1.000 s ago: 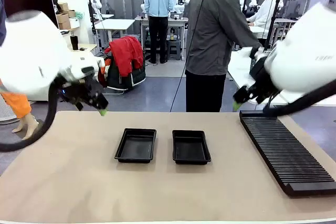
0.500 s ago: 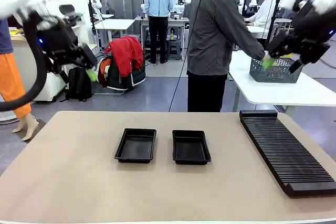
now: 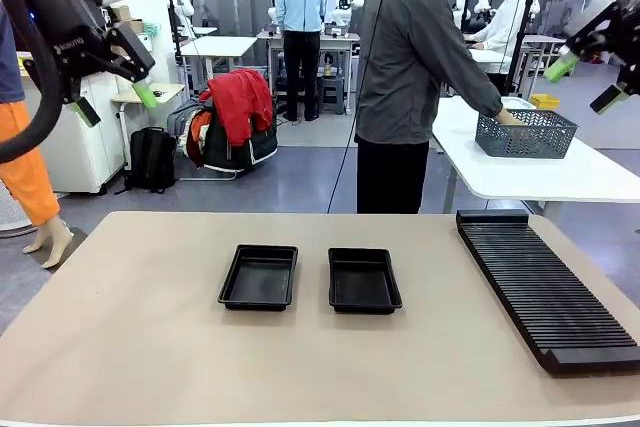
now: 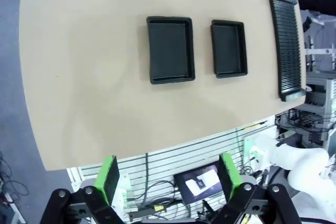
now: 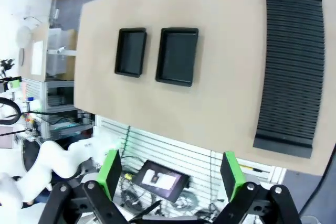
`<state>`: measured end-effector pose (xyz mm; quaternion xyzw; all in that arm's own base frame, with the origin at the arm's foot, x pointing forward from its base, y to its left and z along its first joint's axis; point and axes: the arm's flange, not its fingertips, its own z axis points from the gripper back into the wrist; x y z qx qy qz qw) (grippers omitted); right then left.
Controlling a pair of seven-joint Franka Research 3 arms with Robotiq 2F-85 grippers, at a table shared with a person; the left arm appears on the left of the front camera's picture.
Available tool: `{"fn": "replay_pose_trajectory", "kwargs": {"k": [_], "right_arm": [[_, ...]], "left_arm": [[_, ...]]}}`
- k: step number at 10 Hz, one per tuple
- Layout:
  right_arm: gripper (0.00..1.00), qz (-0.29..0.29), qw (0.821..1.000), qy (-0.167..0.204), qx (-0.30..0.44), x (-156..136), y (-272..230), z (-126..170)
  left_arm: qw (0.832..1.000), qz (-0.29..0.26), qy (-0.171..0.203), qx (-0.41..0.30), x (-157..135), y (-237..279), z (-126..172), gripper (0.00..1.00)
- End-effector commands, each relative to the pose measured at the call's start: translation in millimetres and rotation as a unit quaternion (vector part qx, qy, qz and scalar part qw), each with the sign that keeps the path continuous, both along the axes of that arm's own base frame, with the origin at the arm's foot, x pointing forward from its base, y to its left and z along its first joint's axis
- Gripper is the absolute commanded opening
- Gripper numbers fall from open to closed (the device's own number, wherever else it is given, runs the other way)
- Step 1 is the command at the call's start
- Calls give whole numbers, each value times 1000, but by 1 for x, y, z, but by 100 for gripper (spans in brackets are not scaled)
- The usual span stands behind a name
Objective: Inspect and transfer BCBs to ESD trays.
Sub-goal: Pick up the Blank PCB from the PCB Rack and place it in the left ESD tray.
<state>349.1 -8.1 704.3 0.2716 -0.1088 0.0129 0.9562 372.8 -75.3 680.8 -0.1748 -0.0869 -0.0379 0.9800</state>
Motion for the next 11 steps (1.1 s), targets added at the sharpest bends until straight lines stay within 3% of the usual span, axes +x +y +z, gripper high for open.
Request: {"fn": "replay_pose_trajectory", "kwargs": {"k": [1, 3, 5, 11], "right_arm": [[100, -11, 999, 17, 32, 2, -14, 6], [100, -27, 998, 28, 40, 0, -32, 10], [100, -47, 997, 38, 39, 5, -44, 12], [100, -43, 998, 27, 39, 19, -42, 23]], "left_arm": [[999, 12, 8, -52, -4, 5, 6, 100], [996, 13, 11, -85, -10, 14, 15, 100], [997, 16, 15, -72, -17, 9, 22, 100], [995, 45, -2, -88, -25, 18, 28, 100]]}}
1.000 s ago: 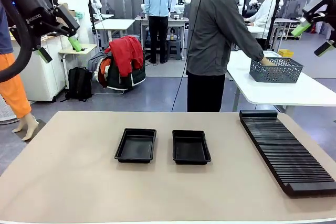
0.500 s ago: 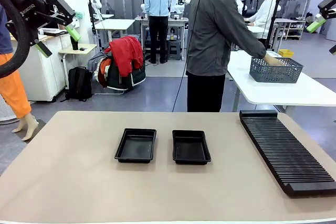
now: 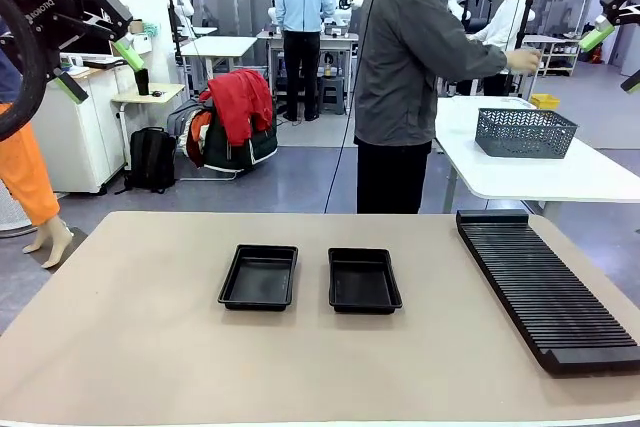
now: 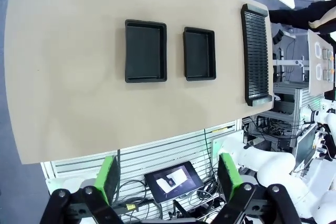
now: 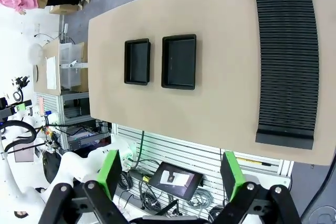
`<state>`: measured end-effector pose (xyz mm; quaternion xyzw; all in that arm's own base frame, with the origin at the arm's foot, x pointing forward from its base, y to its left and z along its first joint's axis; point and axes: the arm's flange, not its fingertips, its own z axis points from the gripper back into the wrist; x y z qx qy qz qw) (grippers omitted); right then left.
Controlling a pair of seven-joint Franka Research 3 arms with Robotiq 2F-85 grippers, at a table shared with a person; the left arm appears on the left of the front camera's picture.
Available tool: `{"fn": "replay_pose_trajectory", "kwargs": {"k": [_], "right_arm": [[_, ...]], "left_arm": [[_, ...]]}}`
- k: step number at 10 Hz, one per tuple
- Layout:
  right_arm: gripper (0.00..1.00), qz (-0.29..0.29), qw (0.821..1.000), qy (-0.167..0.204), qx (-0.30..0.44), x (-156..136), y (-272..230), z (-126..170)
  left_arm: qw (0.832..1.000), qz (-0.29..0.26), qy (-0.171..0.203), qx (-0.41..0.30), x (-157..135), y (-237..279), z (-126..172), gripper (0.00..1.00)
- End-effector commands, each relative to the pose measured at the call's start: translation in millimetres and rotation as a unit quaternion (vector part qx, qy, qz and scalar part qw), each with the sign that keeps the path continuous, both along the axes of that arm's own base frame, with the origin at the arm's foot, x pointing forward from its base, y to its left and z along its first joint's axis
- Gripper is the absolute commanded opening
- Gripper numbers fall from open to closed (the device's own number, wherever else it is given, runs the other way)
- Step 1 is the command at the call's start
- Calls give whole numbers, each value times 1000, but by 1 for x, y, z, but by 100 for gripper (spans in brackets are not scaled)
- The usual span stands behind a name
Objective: Inspect and transfer BCBs to ESD trays.
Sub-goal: Pick up the Blank PCB from the PCB Rack and place it in the left ESD tray.
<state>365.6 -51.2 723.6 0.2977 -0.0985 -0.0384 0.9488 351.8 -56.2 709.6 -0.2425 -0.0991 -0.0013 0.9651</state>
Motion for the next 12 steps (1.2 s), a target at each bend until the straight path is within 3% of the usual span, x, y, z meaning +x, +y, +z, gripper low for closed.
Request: {"fn": "replay_pose_trajectory", "kwargs": {"k": [1, 2, 9, 12], "right_arm": [[100, 1, 1000, 2, 4, 4, 1, 5], [100, 0, 1000, -3, -9, 5, 2, 6], [100, -10, 1000, -13, -8, 3, -2, 11], [100, -14, 999, -31, -3, -1, -11, 19]], "left_arm": [[1000, 15, 0, -15, -5, 0, 1, 100], [1000, 18, -13, -2, -7, 0, 3, 100], [1000, 2, -3, 1, -1, 1, 1, 100], [1000, 5, -24, 15, 2, -4, 18, 100]]}}
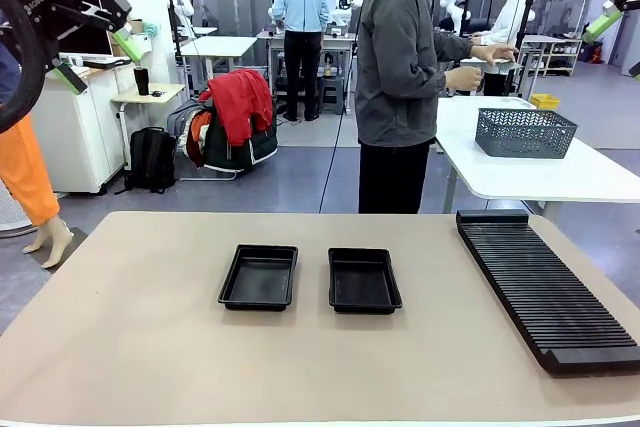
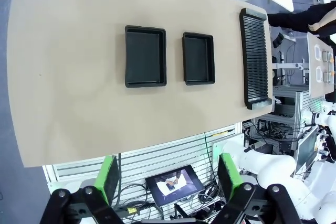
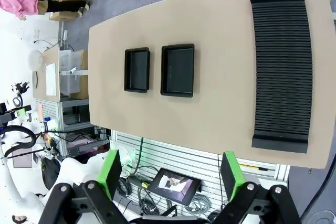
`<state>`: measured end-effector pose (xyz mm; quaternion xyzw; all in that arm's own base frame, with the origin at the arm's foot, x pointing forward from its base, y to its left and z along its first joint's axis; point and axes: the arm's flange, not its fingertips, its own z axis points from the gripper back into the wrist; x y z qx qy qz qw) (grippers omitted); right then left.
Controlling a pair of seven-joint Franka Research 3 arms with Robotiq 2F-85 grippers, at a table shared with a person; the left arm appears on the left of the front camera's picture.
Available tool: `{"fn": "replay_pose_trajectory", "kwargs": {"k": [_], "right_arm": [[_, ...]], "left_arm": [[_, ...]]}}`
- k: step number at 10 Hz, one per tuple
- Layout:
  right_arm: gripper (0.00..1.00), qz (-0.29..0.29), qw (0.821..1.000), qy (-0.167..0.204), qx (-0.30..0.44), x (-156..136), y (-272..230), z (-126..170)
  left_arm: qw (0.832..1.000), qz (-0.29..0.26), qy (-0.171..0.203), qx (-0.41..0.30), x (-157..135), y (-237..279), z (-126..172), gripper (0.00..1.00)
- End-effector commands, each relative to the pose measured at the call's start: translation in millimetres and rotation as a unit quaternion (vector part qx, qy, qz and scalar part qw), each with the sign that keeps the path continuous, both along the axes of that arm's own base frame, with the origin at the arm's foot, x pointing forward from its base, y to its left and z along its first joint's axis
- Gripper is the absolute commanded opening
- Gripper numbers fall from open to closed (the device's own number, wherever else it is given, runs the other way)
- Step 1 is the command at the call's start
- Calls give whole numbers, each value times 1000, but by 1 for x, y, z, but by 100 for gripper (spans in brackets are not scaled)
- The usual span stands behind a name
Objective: Inspect and transfer BCBs to ESD trays.
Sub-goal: Pick up the Blank PCB from the PCB Rack and place it in the left ESD tray.
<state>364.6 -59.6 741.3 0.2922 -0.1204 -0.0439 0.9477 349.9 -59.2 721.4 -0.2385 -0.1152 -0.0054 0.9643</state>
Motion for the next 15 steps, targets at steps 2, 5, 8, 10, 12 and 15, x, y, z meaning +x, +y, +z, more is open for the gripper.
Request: {"fn": "replay_pose_trajectory", "kwargs": {"k": [2, 5, 8, 10, 12, 15], "right_arm": [[100, 0, 1000, -20, 1, -3, -6, 7], [100, -6, 1000, -15, -3, -2, -8, 9], [100, -5, 1000, -12, -2, -3, -5, 10], [100, -5, 1000, -12, -2, -3, -5, 10], [100, -5, 1000, -12, -2, -3, -5, 10], [100, -5, 1000, -12, -2, -3, -5, 10]], "left_arm": [[1000, 5, -5, 16, 10, -5, 17, 100], [1000, 3, 2, 21, 13, -6, 19, 100], [1000, -6, -9, 10, 14, -7, 16, 100], [1000, -6, -9, 10, 14, -7, 16, 100], [1000, -6, -9, 10, 14, -7, 16, 100], [1000, -6, -9, 10, 14, -7, 16, 100]]}}
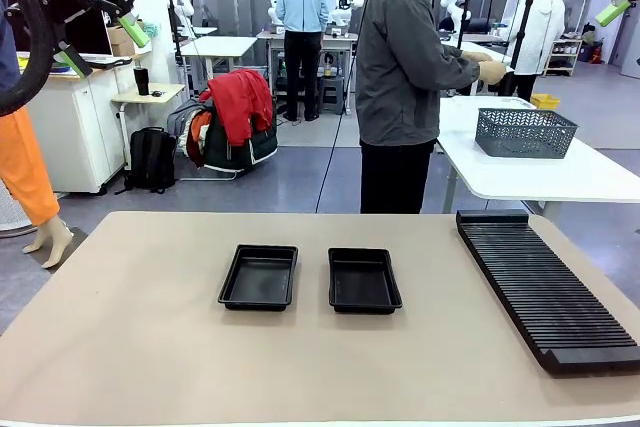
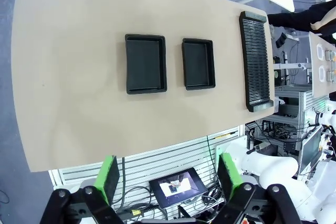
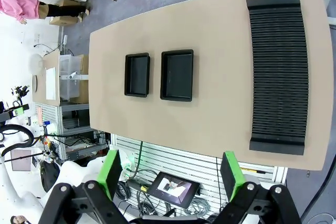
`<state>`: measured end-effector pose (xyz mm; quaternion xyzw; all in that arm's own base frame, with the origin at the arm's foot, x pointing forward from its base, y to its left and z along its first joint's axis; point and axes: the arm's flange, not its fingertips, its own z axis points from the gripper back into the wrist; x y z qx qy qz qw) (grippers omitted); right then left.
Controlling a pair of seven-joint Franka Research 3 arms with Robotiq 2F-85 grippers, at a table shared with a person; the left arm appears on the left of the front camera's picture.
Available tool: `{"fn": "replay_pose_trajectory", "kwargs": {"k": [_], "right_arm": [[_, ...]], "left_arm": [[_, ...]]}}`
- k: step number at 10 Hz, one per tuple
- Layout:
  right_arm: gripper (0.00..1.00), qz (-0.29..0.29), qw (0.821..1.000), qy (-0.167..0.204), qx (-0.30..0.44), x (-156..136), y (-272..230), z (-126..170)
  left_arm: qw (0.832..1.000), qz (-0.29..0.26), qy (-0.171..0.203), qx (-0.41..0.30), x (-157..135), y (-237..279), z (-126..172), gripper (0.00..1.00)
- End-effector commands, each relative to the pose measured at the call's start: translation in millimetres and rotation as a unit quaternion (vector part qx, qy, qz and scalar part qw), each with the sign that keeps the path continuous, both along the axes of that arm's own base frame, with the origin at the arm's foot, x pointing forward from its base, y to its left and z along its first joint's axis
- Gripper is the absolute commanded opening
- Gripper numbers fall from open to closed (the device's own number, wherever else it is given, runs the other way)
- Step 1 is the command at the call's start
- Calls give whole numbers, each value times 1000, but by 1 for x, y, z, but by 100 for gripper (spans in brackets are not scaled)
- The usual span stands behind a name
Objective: Inspect and transfer BCBs to ESD trays.
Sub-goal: Pick up the Blank PCB from the PCB Rack and place it in the left ESD tray.
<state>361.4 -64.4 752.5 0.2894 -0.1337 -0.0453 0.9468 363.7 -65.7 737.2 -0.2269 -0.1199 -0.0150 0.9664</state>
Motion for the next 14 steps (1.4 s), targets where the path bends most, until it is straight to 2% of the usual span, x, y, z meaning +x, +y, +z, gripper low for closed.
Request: {"fn": "replay_pose_trajectory", "kwargs": {"k": [1, 14], "right_arm": [[100, 0, 1000, 1, 1, 0, 0, -1], [100, 0, 1000, 1, 1, 0, 0, -1]], "left_arm": [[1000, 1, -2, -2, 0, 0, 1, 100], [1000, 1, -2, -2, 0, 0, 1, 100]]}}
